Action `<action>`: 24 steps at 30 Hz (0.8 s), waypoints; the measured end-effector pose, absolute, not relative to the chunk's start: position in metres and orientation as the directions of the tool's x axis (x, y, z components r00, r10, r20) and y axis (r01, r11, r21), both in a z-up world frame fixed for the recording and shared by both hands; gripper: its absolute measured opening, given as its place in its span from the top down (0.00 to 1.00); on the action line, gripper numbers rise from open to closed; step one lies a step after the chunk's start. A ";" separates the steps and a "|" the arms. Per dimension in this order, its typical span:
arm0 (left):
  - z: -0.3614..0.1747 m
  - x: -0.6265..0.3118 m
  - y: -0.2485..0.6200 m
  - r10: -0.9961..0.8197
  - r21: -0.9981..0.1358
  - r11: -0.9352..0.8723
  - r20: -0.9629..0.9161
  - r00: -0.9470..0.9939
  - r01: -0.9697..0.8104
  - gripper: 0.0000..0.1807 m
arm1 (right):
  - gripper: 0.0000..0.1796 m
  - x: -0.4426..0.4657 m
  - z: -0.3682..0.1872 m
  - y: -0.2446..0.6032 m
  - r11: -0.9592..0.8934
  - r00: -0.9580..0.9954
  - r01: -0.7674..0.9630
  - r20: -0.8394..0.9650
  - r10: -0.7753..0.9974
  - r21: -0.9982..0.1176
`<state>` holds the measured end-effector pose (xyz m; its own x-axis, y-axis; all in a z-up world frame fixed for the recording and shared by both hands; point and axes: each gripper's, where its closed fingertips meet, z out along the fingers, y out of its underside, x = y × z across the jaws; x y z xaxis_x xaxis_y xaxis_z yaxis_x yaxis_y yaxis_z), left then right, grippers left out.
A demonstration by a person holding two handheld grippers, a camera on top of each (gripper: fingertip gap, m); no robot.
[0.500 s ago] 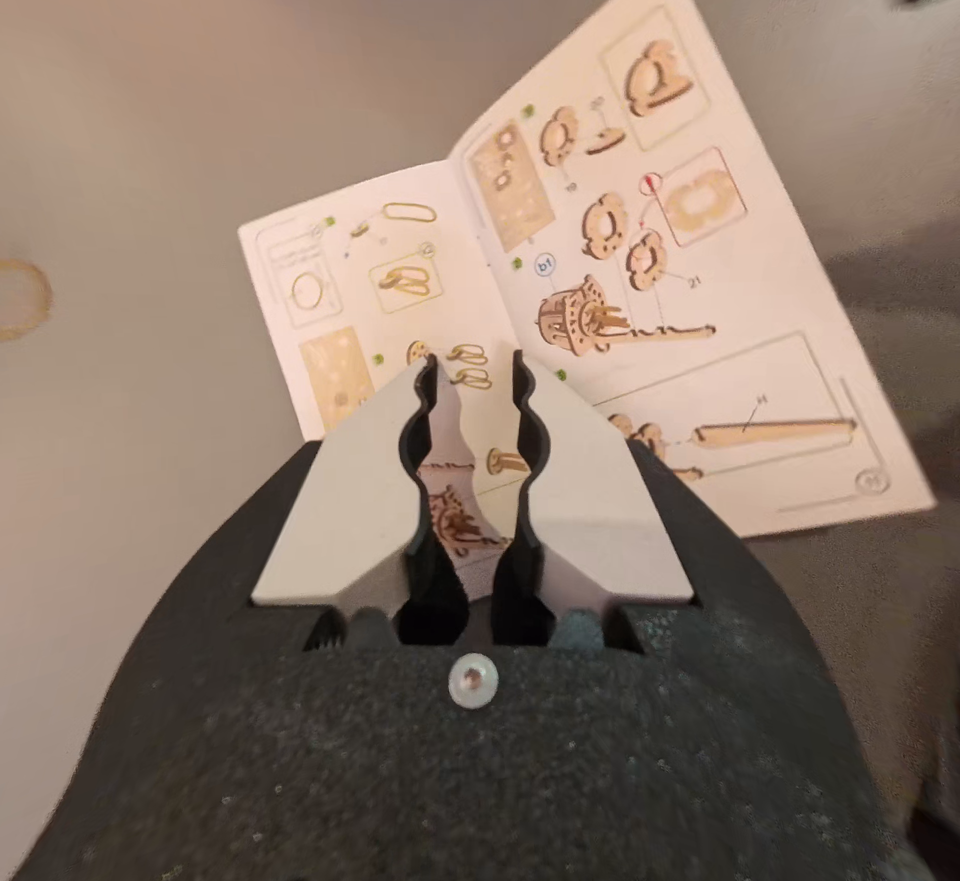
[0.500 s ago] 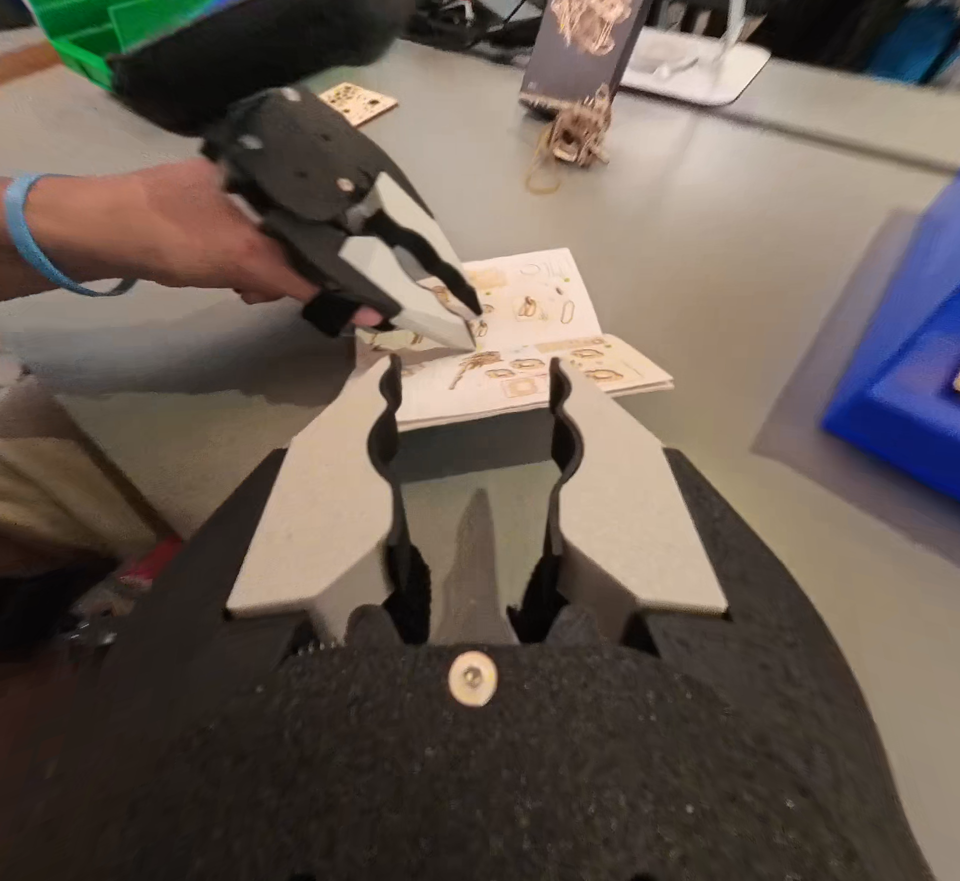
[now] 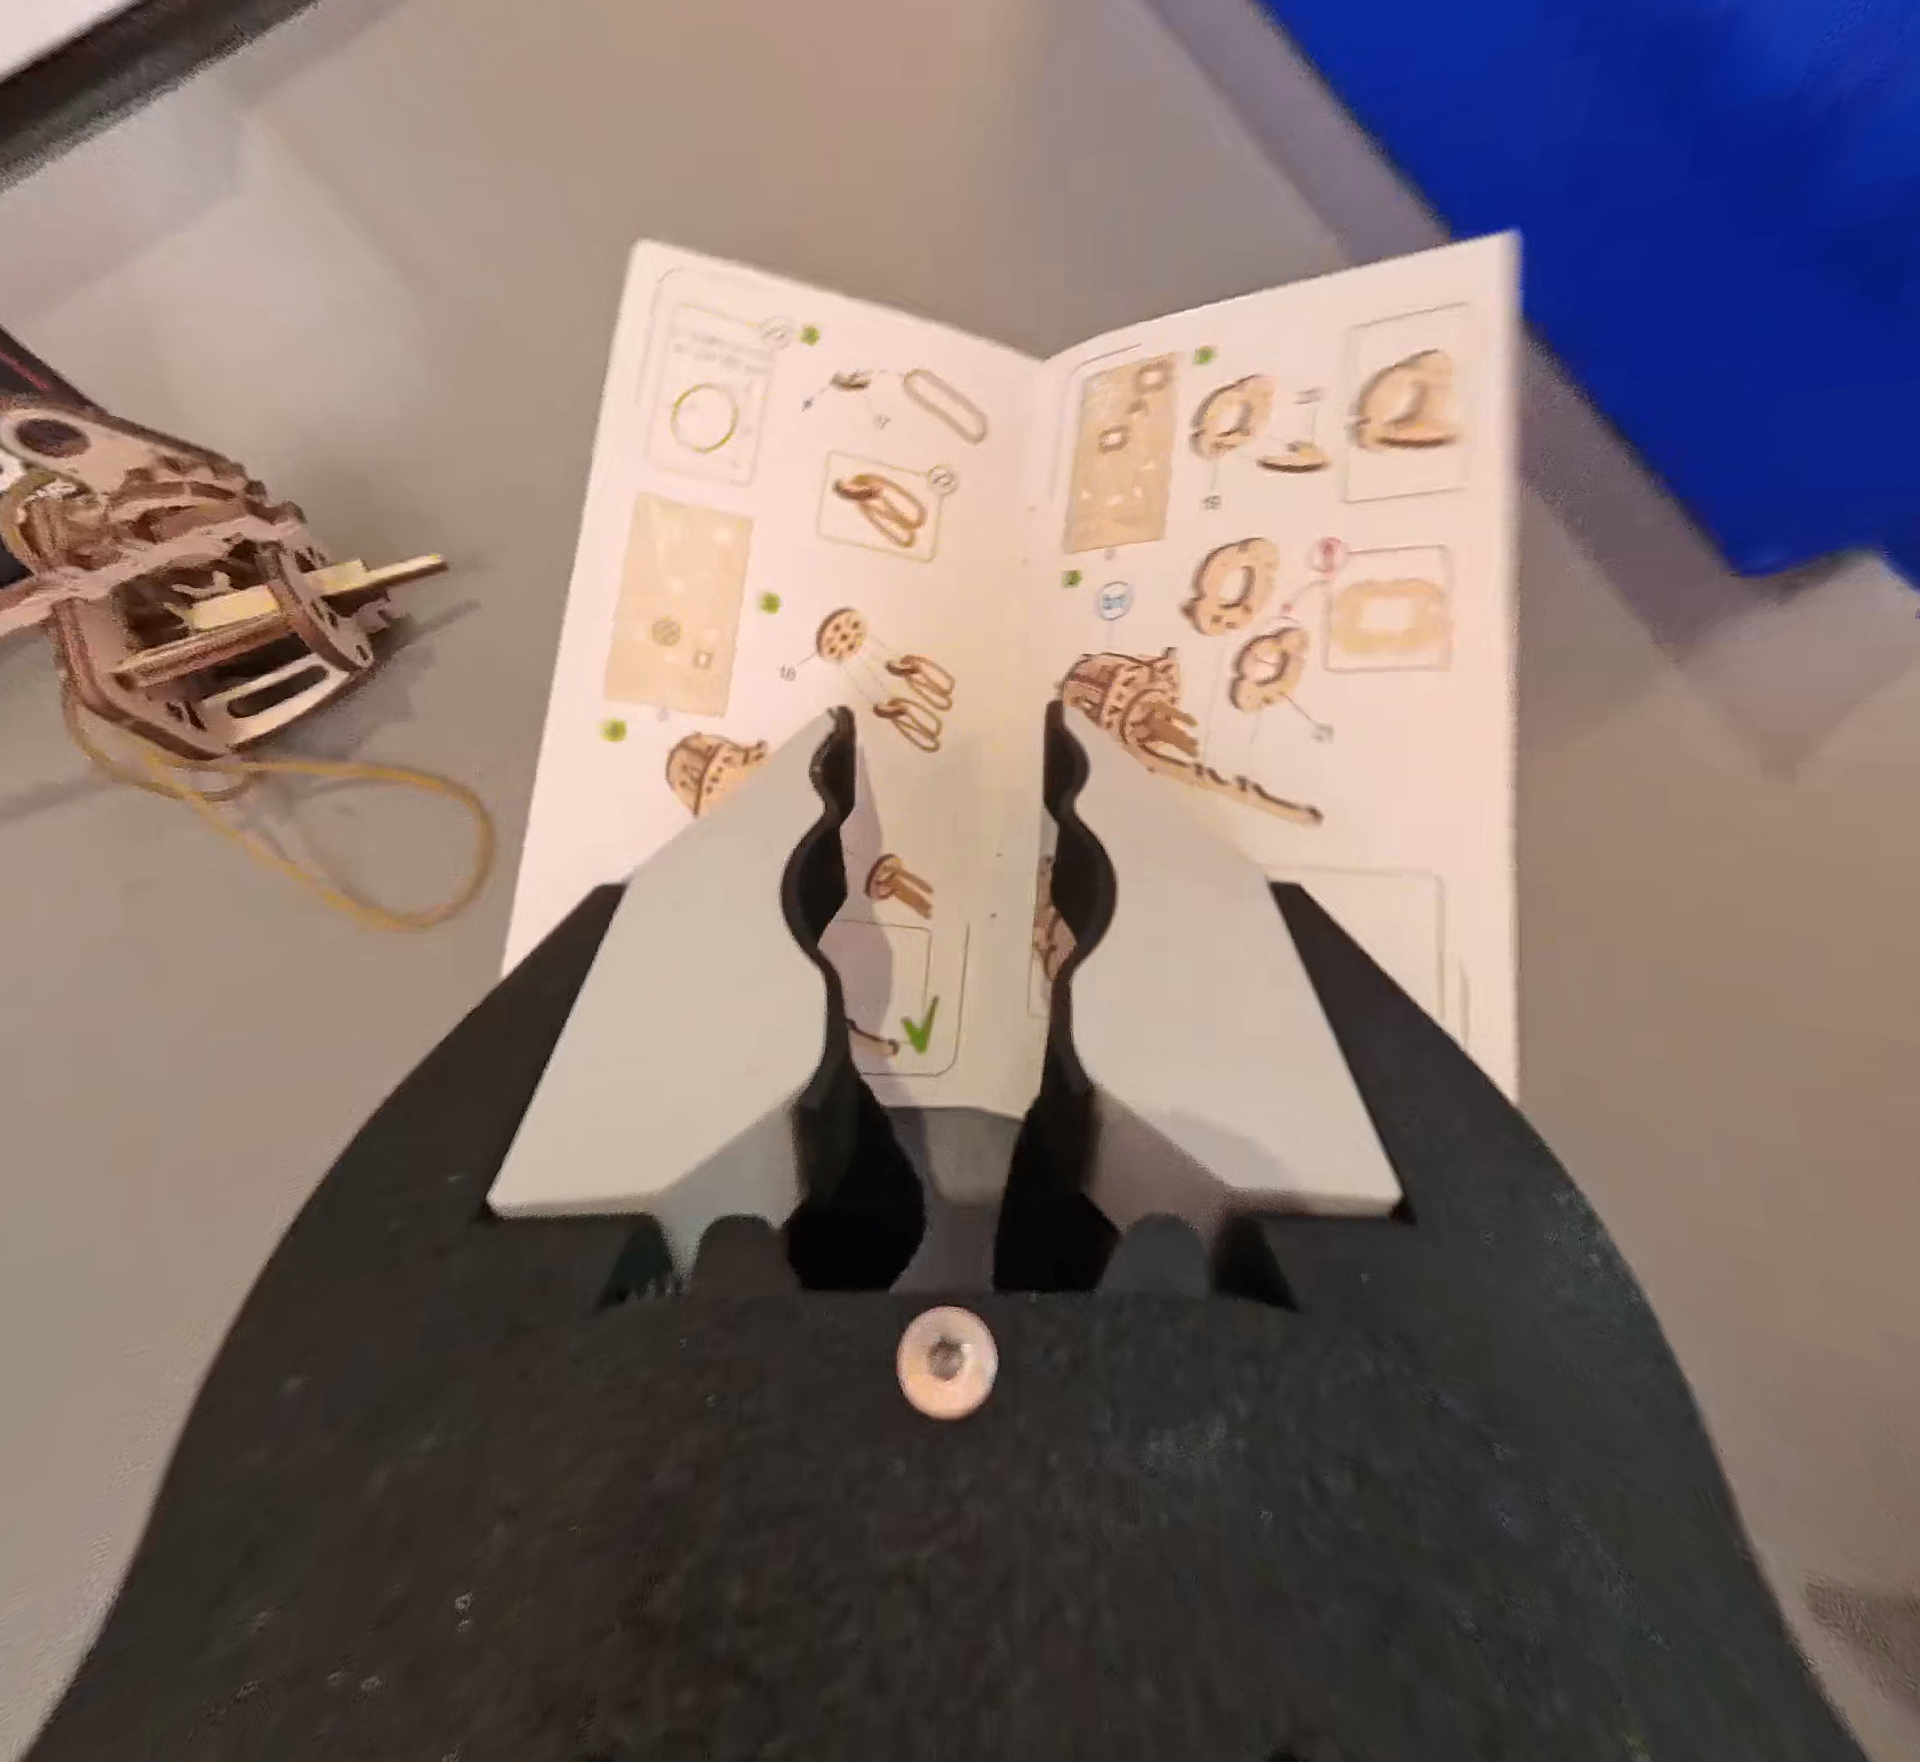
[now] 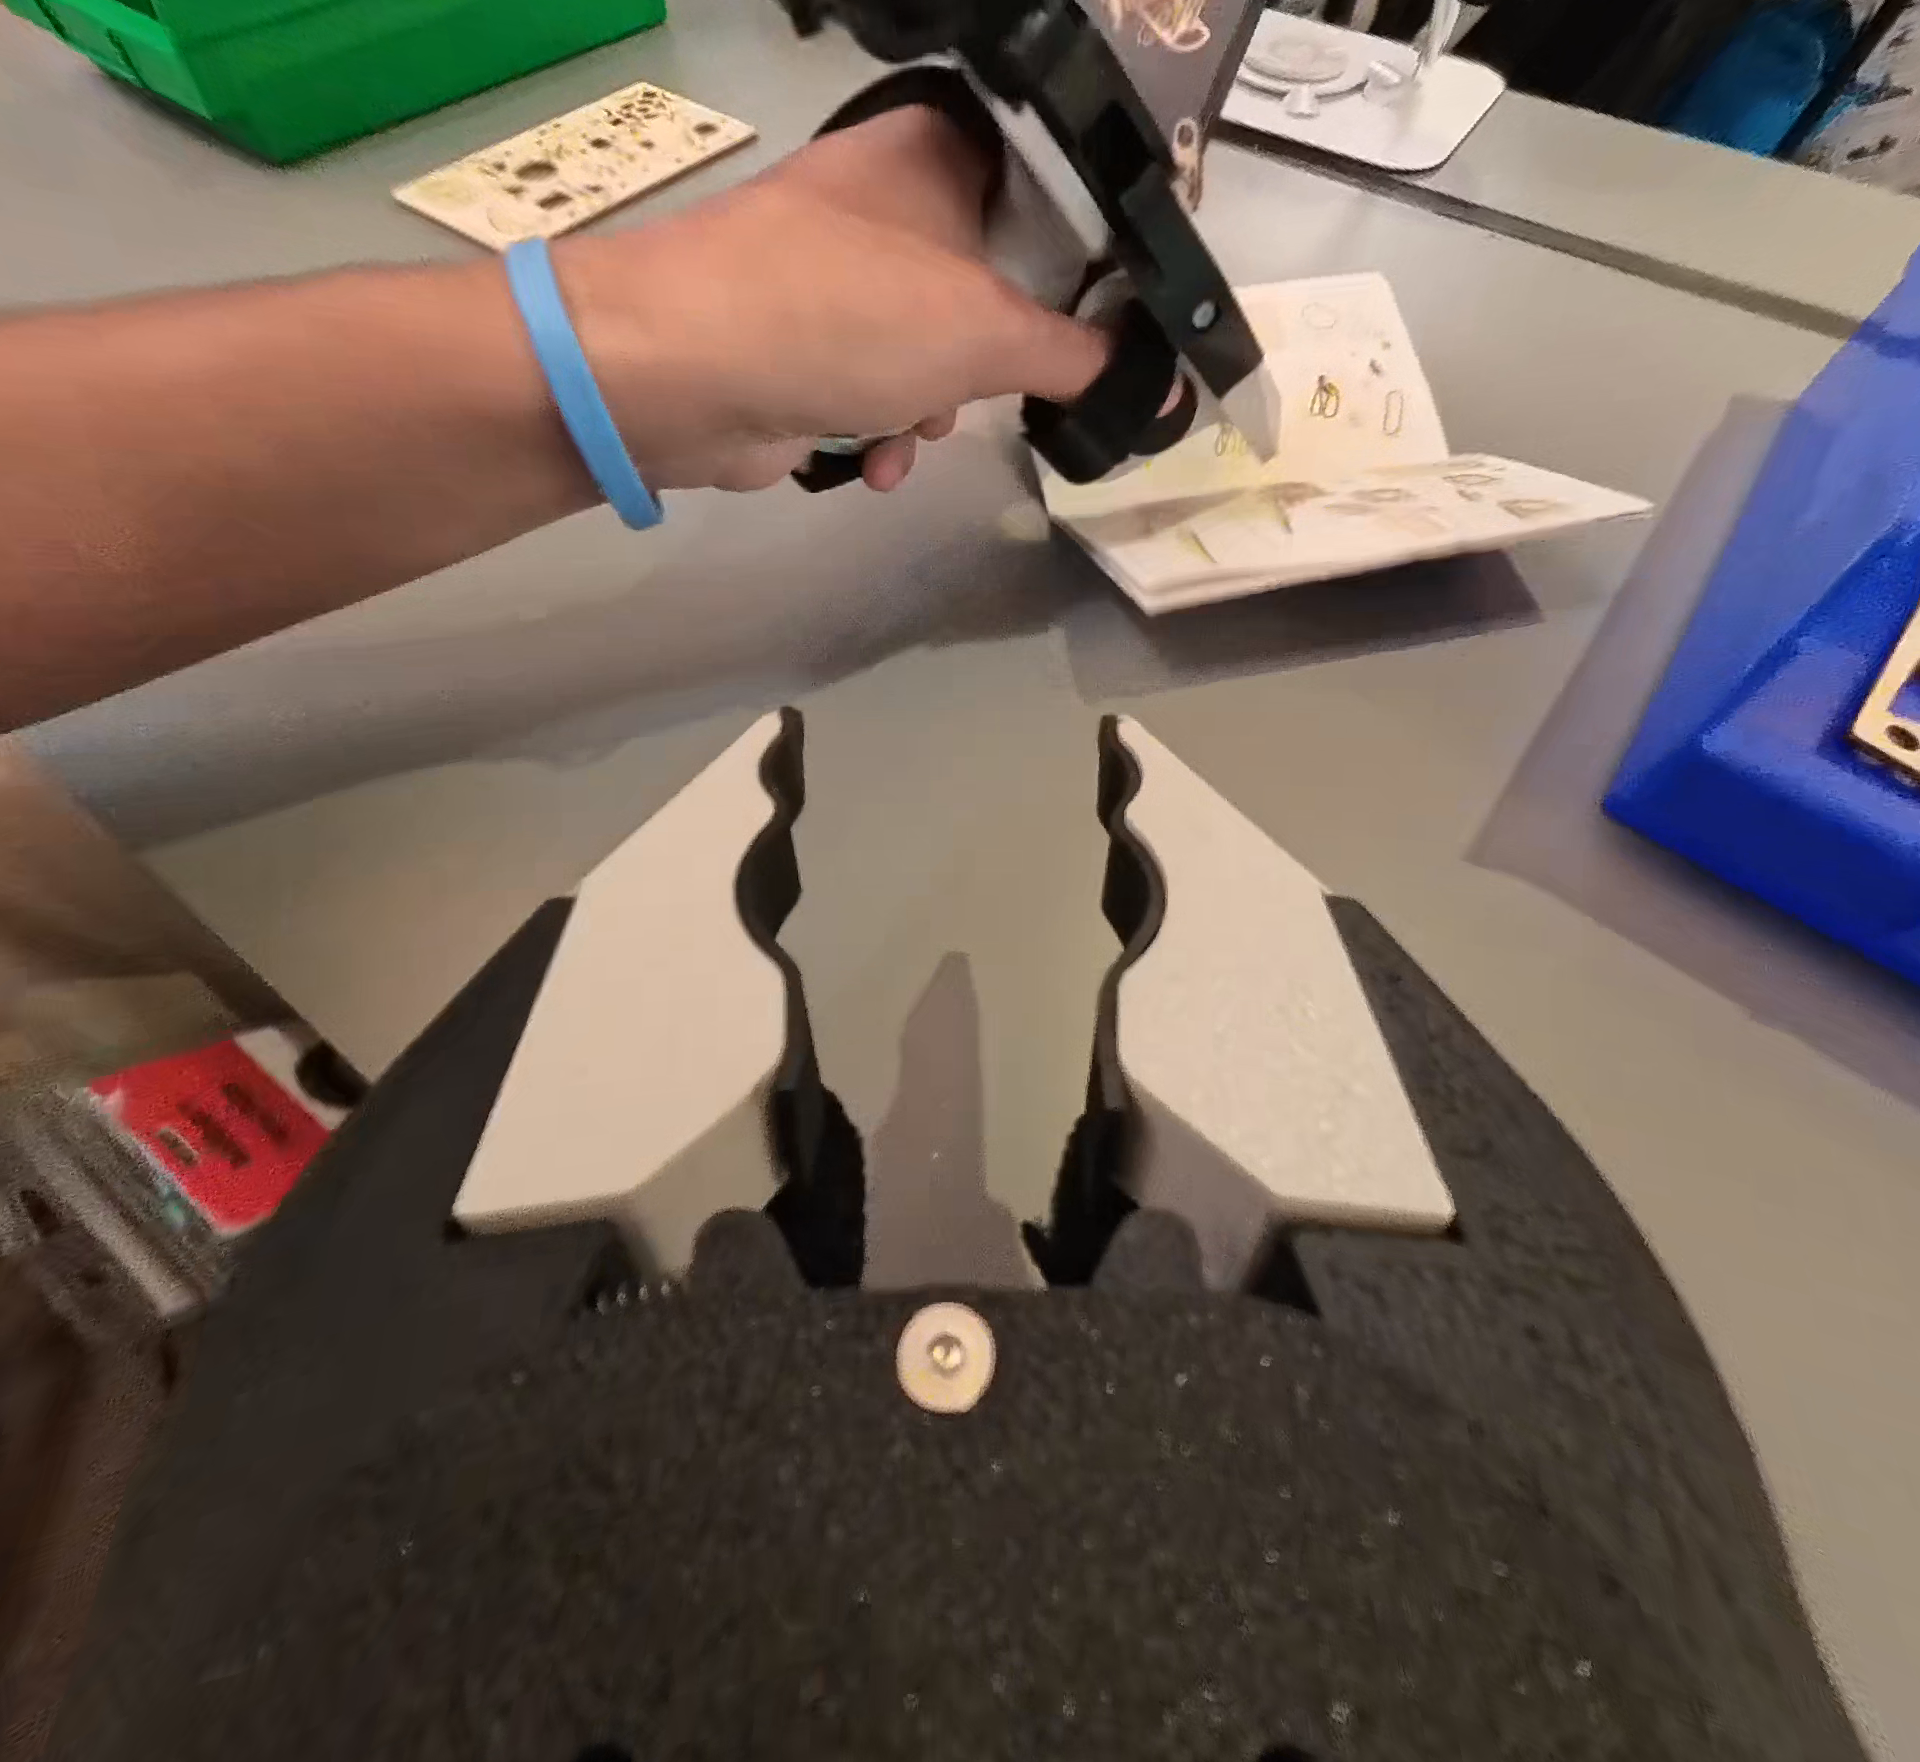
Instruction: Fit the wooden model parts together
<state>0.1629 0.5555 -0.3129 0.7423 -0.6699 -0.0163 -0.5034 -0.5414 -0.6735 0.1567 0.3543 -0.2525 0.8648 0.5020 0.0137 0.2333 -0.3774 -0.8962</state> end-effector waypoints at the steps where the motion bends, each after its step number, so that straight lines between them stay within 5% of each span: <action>1: -0.307 0.167 0.549 -0.689 -0.692 -0.524 0.002 0.725 -0.496 0.82 | 0.69 0.158 -0.251 0.354 -0.376 0.866 0.219 0.002 0.500 -0.900; 6: -0.312 0.190 0.517 -0.774 -0.690 -0.480 0.043 0.632 -0.541 0.78 | 0.69 0.165 -0.246 0.354 -0.371 0.873 0.196 -0.011 0.488 -0.908; 11: -0.323 0.180 0.548 -0.756 -0.617 -0.354 -0.254 0.603 -0.703 0.71 | 0.69 0.167 -0.246 0.354 -0.383 0.875 0.165 -0.044 0.481 -0.909; 21: -0.331 0.200 0.619 -0.386 -0.675 -0.685 0.017 0.922 -0.274 0.70 | 0.69 0.174 -0.246 0.355 -0.389 0.881 0.156 -0.050 0.471 -0.908; 24: -0.329 0.202 0.632 -0.368 -0.659 -0.689 -0.042 0.929 -0.303 0.69 | 0.69 0.176 -0.245 0.354 -0.387 0.882 0.151 -0.053 0.469 -0.910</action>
<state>0.2018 0.6318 -0.3294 0.9290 -0.3677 -0.0424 -0.3027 -0.6887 -0.6589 0.1756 0.3544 -0.2447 0.8818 0.4686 -0.0532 0.1506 -0.3867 -0.9098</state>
